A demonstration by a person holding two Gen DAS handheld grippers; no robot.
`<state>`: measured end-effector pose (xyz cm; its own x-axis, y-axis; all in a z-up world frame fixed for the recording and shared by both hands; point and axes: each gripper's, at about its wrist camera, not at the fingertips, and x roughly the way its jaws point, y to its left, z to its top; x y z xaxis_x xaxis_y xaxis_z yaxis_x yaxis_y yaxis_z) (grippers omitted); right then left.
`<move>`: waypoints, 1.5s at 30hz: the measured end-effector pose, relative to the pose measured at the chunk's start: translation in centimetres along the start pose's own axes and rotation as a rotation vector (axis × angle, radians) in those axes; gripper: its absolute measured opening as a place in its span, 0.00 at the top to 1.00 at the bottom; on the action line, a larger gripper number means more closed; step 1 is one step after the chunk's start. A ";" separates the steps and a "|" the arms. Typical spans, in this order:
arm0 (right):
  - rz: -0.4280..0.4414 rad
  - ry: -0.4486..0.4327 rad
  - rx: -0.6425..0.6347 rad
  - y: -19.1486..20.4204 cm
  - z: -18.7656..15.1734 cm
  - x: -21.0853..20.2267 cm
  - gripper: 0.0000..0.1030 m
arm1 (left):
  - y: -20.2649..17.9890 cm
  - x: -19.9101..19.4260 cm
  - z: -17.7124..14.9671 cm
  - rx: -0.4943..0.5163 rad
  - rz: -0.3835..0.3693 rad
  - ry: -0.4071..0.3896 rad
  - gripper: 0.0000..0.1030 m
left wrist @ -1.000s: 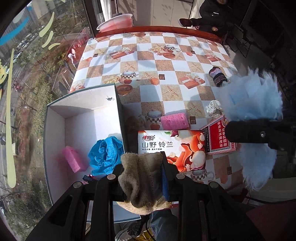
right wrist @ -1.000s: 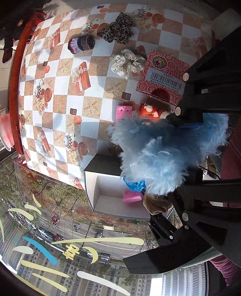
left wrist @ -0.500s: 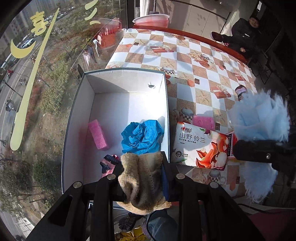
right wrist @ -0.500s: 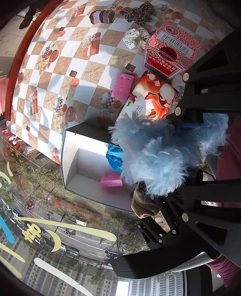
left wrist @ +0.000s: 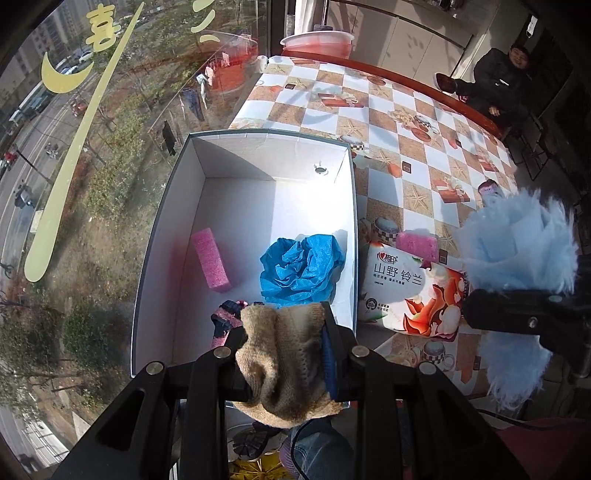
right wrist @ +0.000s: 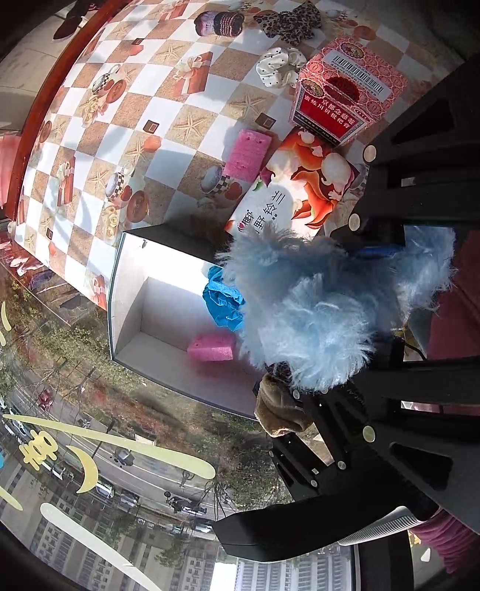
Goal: Organize soft objects
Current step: 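Carry the beige sock and fluffy blue duster over the white box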
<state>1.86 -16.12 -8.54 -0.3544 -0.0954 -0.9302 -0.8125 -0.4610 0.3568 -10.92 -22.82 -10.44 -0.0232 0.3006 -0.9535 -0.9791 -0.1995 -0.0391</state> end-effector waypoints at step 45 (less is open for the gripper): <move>-0.015 0.007 -0.015 0.7 0.9 0.5 0.71 | 0.9 0.2 0.3 -0.018 0.006 -0.002 0.71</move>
<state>0.68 -15.71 -8.71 -0.3392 -0.0948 -0.9359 -0.8105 -0.4756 0.3419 -11.86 -22.65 -10.57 -0.0294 0.3017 -0.9530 -0.9752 -0.2180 -0.0389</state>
